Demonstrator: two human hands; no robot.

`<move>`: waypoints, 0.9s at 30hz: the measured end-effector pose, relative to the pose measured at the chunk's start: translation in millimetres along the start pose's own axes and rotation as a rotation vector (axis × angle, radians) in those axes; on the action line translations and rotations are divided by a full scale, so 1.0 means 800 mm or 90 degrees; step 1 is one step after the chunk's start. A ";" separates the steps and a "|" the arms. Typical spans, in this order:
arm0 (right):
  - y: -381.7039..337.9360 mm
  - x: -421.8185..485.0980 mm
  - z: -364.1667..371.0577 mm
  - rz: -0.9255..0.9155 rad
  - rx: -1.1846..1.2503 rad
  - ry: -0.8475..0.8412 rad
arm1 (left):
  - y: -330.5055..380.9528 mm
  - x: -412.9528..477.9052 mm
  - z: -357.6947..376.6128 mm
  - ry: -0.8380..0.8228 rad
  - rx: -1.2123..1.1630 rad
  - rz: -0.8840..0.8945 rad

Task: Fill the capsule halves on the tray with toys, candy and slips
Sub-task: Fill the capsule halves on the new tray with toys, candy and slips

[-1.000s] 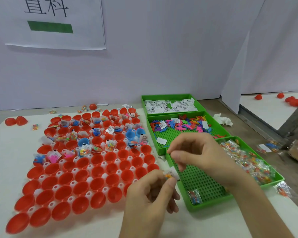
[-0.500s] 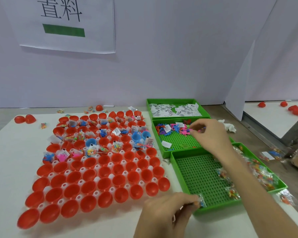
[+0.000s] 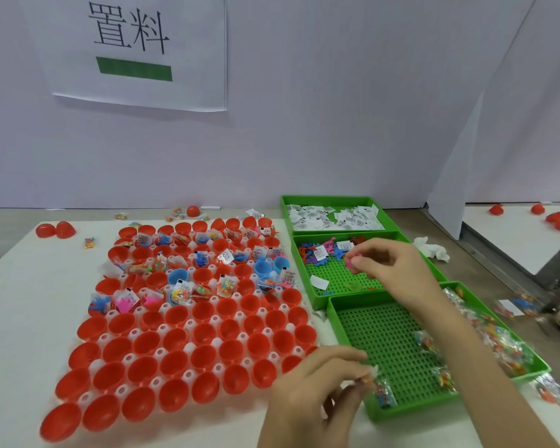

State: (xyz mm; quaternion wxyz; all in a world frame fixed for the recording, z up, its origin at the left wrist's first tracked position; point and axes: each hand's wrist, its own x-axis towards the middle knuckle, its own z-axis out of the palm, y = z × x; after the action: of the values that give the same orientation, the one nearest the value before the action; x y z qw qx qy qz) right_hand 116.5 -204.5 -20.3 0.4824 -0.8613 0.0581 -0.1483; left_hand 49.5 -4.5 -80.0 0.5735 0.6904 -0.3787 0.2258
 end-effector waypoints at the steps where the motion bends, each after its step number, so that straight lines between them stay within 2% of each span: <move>1: -0.008 -0.016 -0.002 -0.009 0.049 -0.027 | 0.001 0.002 -0.001 0.014 -0.011 -0.010; 6: -0.041 -0.062 -0.011 -0.089 0.239 -0.162 | 0.003 0.008 -0.006 0.057 -0.011 -0.030; 8: -0.048 -0.067 -0.012 -0.127 0.264 -0.222 | 0.002 0.007 -0.007 0.057 -0.014 -0.059; 10: -0.050 -0.071 -0.011 -0.152 0.239 -0.263 | 0.002 0.006 -0.006 0.046 -0.024 -0.081; 13: -0.052 -0.073 -0.015 -0.175 0.187 -0.260 | 0.003 0.004 -0.006 0.044 -0.048 -0.112; 19: -0.050 -0.075 -0.020 -0.149 0.134 -0.288 | 0.009 -0.001 -0.005 0.074 -0.129 -0.198; 27: -0.053 -0.077 -0.016 -0.118 0.067 -0.343 | 0.010 0.001 -0.009 -0.013 -0.124 -0.227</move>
State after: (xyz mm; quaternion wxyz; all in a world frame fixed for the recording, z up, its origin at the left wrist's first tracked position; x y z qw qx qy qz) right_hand 52.5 -177.7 9.4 0.5091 -0.8449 -0.1593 0.0398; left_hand 44.9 2.0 -72.5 0.6644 0.6902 -0.2764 0.0757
